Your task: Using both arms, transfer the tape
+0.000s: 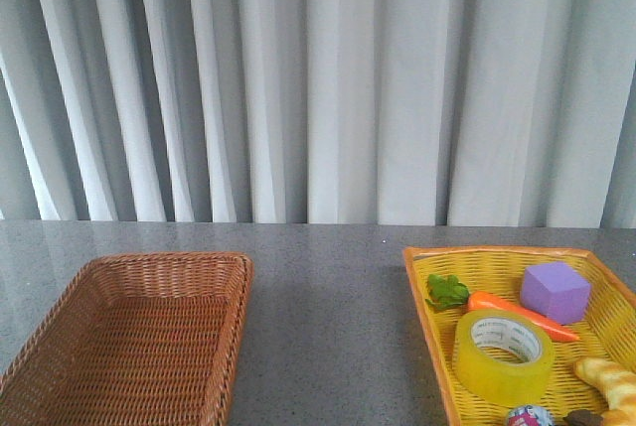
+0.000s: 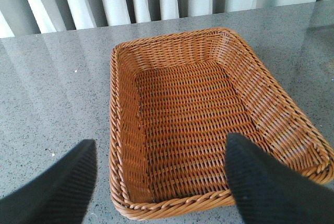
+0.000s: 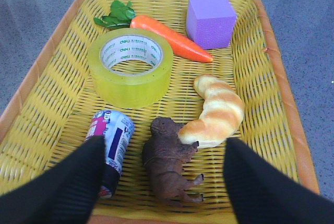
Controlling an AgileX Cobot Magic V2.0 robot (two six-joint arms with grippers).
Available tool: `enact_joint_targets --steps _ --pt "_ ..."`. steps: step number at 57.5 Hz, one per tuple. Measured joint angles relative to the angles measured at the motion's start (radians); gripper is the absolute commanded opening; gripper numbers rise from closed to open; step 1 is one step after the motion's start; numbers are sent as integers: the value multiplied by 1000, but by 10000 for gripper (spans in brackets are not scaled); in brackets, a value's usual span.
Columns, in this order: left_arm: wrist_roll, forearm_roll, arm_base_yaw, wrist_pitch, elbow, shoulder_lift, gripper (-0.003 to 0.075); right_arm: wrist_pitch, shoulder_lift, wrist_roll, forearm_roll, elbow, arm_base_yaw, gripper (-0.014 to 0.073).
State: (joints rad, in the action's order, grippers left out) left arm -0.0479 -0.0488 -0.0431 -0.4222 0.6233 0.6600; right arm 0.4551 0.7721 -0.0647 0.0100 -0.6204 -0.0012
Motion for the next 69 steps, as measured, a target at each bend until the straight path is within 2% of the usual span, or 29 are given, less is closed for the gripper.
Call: enact_joint_targets --steps 11,16,31,41,55,69 --pt "0 -25 -3 2 0 0 580 16 17 3 18 -15 0 559" --pt "-24 -42 -35 9 0 0 580 58 60 3 24 -65 0 538" --pt "-138 -51 -263 -2 0 0 580 213 313 3 24 -298 0 494" --pt "-178 -55 -355 -22 0 31 580 265 491 3 31 -446 0 490" --pt "-184 -115 -412 44 0 170 580 355 746 0 43 -646 0 490" --pt "-183 -126 -419 148 0 251 580 387 970 0 12 -795 0 489"
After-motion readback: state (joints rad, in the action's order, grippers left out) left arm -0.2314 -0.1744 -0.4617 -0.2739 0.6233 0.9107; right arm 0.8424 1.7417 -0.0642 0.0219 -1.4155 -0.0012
